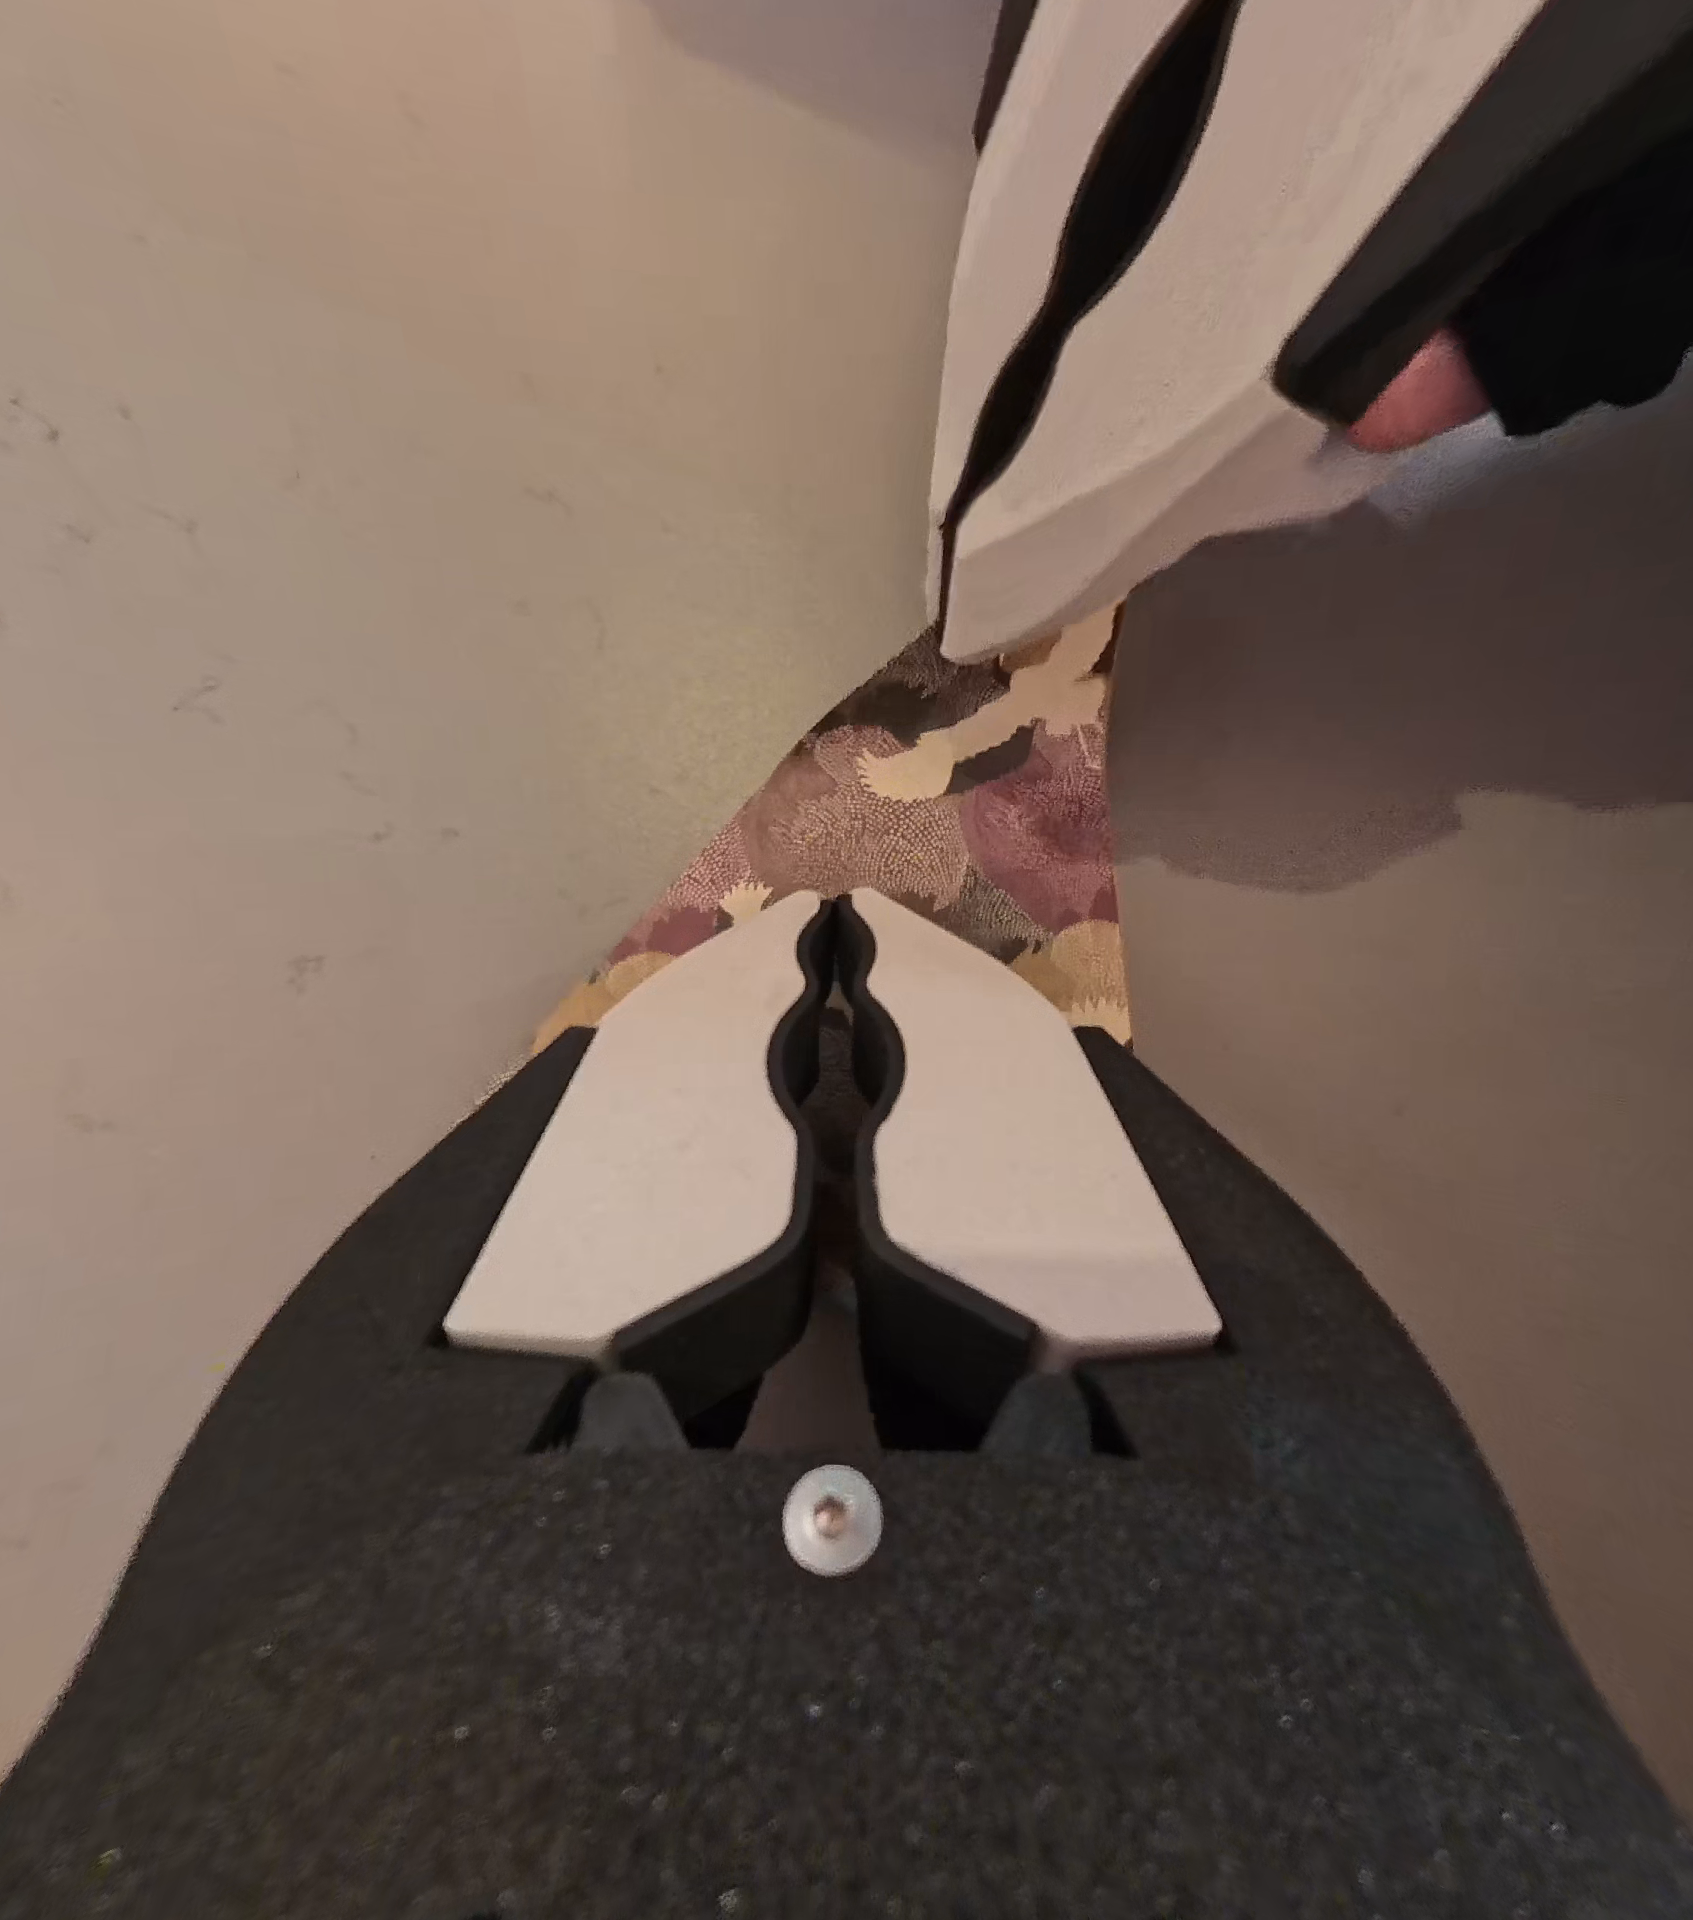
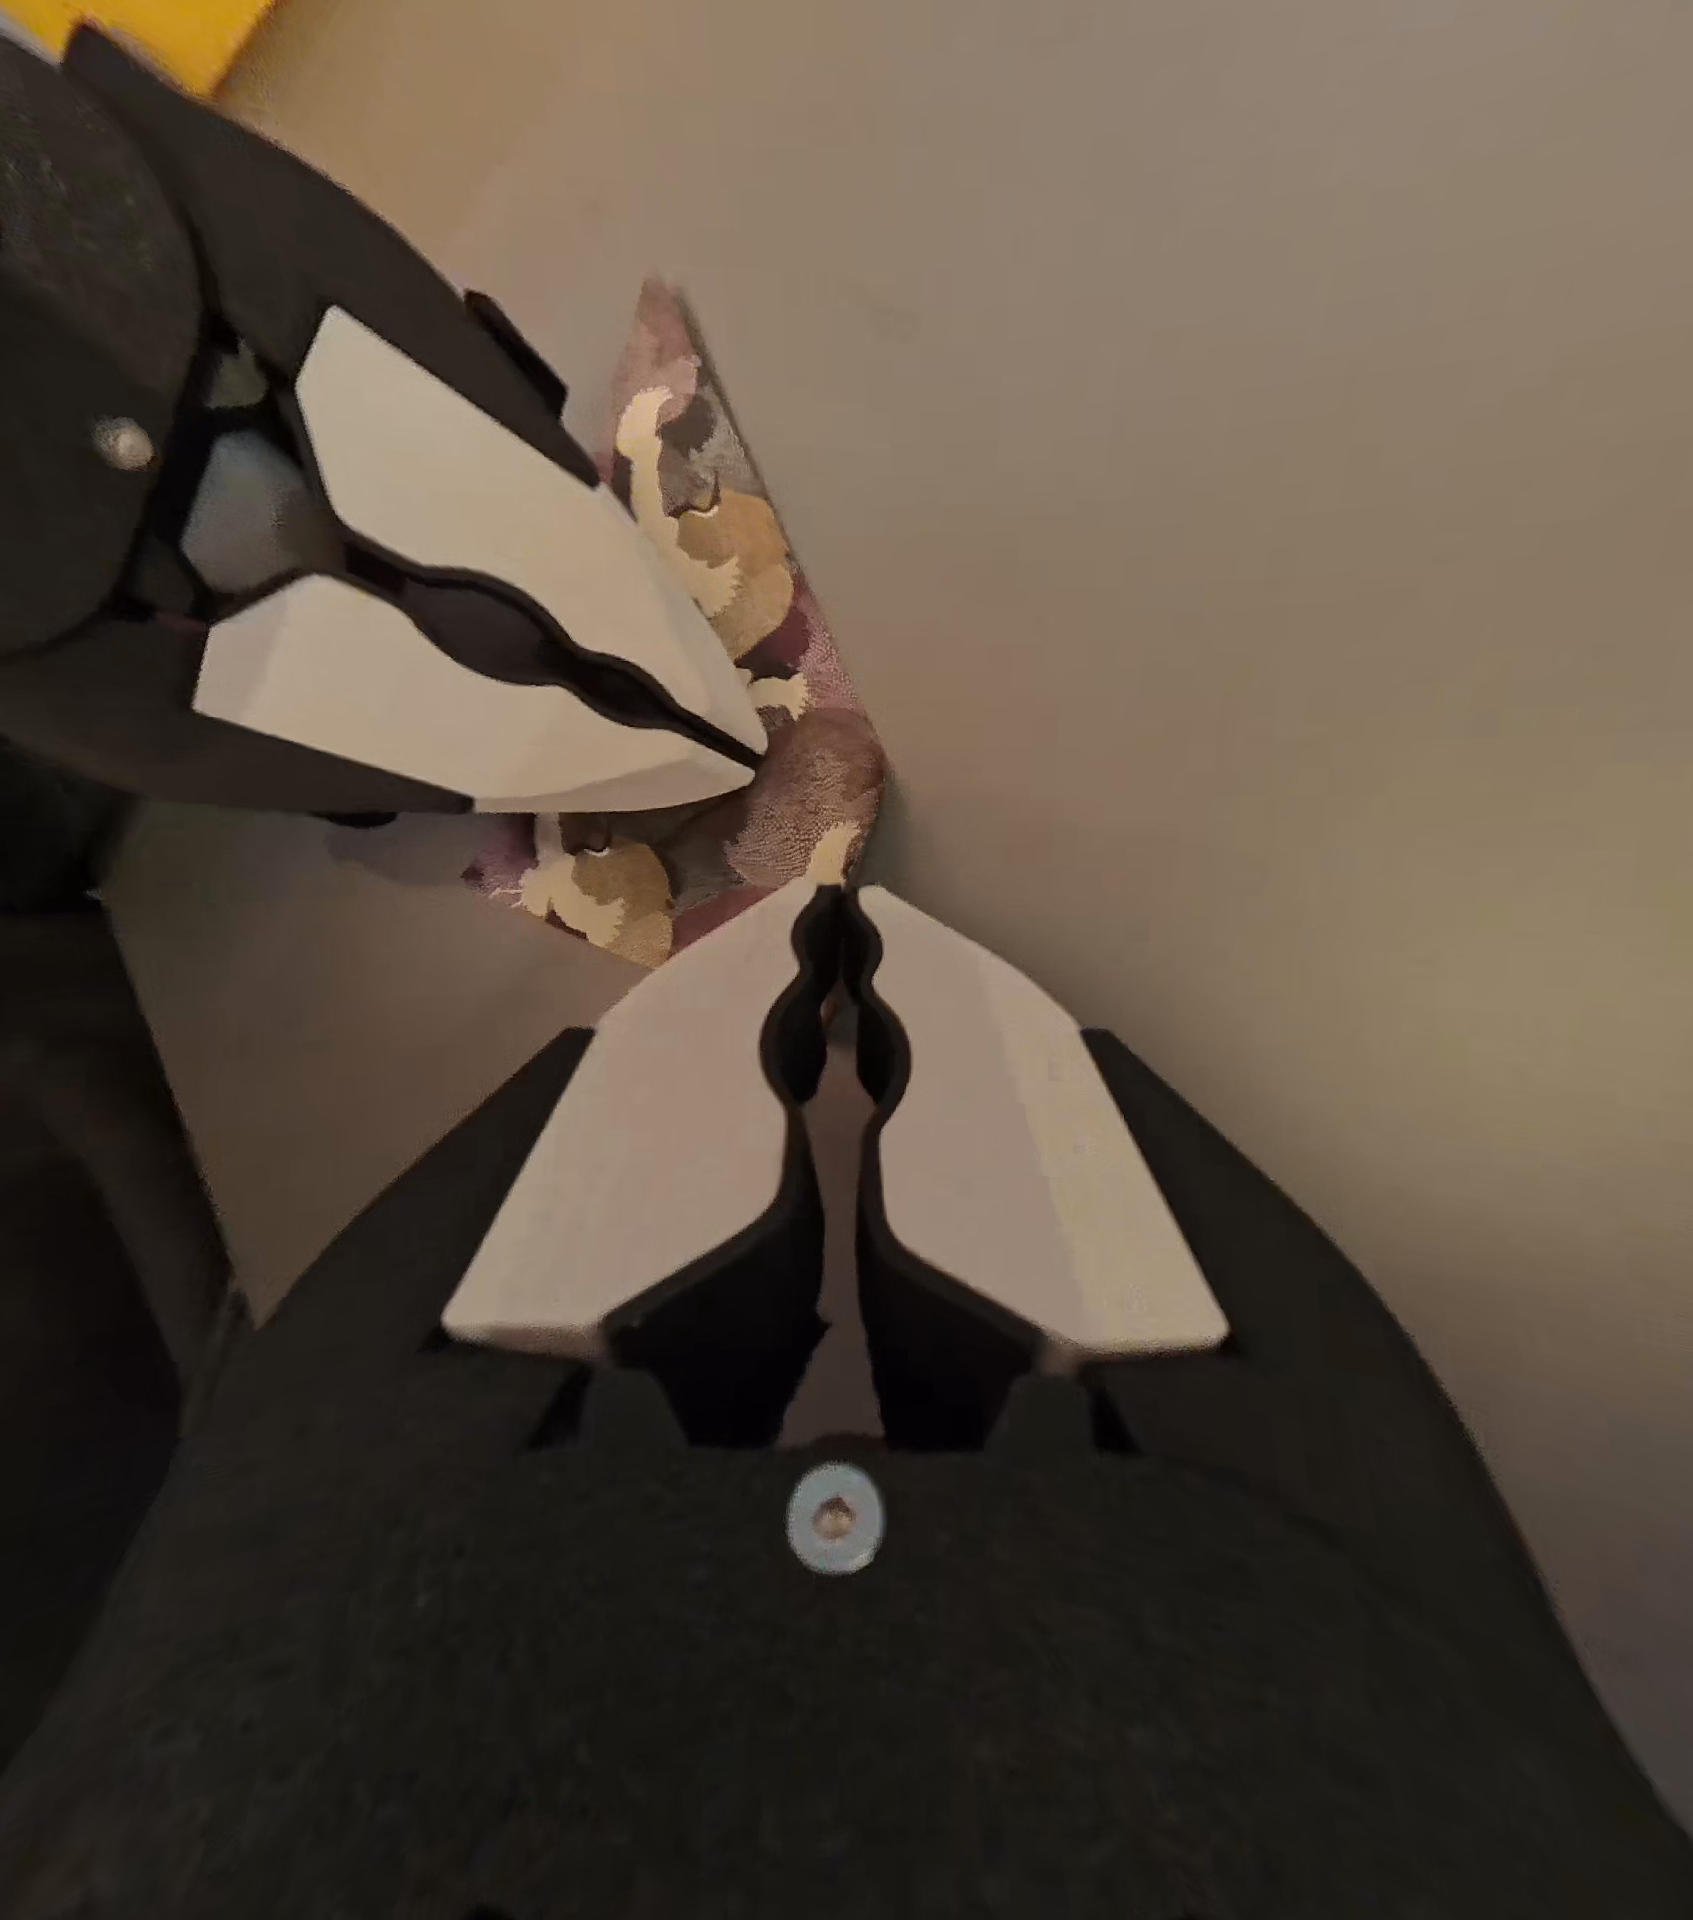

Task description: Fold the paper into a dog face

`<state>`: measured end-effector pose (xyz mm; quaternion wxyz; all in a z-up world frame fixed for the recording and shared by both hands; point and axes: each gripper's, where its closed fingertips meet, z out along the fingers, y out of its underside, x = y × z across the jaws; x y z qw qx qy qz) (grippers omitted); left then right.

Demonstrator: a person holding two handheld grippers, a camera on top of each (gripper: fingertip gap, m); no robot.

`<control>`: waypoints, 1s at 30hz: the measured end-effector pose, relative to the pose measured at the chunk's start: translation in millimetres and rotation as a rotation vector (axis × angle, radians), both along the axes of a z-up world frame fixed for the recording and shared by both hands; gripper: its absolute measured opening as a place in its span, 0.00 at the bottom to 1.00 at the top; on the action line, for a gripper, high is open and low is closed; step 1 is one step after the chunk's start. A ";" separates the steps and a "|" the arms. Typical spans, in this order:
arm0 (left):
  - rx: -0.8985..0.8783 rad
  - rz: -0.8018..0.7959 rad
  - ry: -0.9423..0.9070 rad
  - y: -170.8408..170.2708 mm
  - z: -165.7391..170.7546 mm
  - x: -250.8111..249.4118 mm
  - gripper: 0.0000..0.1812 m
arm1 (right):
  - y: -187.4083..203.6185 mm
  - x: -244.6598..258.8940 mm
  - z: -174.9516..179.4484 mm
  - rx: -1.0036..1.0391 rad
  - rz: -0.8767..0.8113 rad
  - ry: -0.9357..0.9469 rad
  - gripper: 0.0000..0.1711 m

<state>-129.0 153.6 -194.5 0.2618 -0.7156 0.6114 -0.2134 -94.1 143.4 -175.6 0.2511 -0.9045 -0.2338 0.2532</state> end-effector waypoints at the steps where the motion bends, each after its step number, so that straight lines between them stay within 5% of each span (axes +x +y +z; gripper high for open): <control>1: -0.003 0.001 0.000 0.0 0.0 0.0 0.00 | 0.7 -0.2 1.6 0.034 0.024 -0.044 0.00; 9: -0.032 0.006 -0.008 -0.5 0.1 2.1 0.00 | -2.4 -2.5 -4.0 0.327 0.314 -0.472 0.00; 30: 0.003 0.013 -0.002 -0.2 -0.3 2.4 0.00 | -24.5 -17.4 -13.5 0.510 0.540 -0.732 0.00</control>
